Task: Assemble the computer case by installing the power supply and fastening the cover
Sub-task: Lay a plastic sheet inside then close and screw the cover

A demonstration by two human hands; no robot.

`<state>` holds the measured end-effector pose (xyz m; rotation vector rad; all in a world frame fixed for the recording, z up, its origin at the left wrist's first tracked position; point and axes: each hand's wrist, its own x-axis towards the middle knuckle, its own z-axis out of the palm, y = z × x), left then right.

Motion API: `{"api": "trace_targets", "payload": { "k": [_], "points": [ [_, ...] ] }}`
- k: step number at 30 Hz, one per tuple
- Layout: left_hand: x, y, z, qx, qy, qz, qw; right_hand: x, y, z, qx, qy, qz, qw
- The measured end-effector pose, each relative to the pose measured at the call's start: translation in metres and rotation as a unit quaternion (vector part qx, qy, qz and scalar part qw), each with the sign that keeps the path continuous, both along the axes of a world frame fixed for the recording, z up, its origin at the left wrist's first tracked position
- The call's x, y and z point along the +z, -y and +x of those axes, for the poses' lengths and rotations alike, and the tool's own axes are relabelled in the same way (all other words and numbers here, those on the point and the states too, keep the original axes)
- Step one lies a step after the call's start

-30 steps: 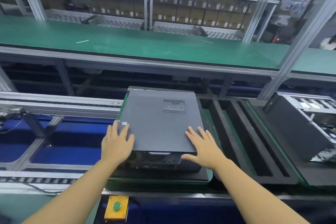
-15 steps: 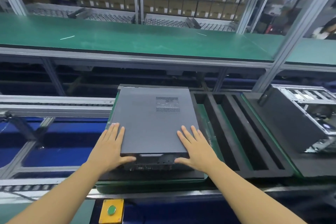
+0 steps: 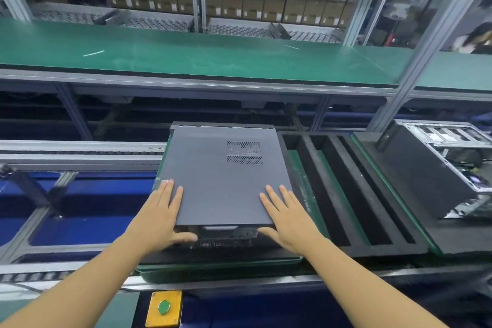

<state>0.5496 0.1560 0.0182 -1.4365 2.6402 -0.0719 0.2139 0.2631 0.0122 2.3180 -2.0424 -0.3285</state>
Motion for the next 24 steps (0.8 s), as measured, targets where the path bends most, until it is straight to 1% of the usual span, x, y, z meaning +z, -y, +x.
{"api": "trace_targets", "payload": {
  "k": [5,8,11,14,17,20,24],
  "points": [
    [-0.003,0.006,-0.003,0.011,-0.016,-0.025,1.0,0.012,0.011,-0.002,-0.007,0.008,0.02,1.0],
    [-0.004,0.005,-0.004,0.019,-0.043,-0.015,0.999,0.017,0.014,-0.002,-0.009,0.016,0.03,0.999],
    [-0.002,0.006,-0.006,0.025,-0.068,-0.025,0.997,0.014,0.014,0.007,-0.025,0.015,0.024,0.999],
    [0.005,0.016,-0.011,0.01,-0.067,-0.04,0.997,0.014,0.022,0.008,-0.032,0.017,0.001,0.999],
    [0.002,0.026,-0.01,0.023,-0.054,-0.001,0.998,0.008,0.027,0.004,-0.023,0.022,-0.007,0.999],
    [-0.005,0.03,-0.012,0.041,-0.072,0.027,0.996,0.002,0.033,-0.001,-0.028,0.039,-0.003,0.999],
    [-0.003,0.037,-0.016,0.06,-0.112,0.06,0.99,0.007,0.046,-0.01,-0.051,0.104,0.023,0.993]
  ]
}}
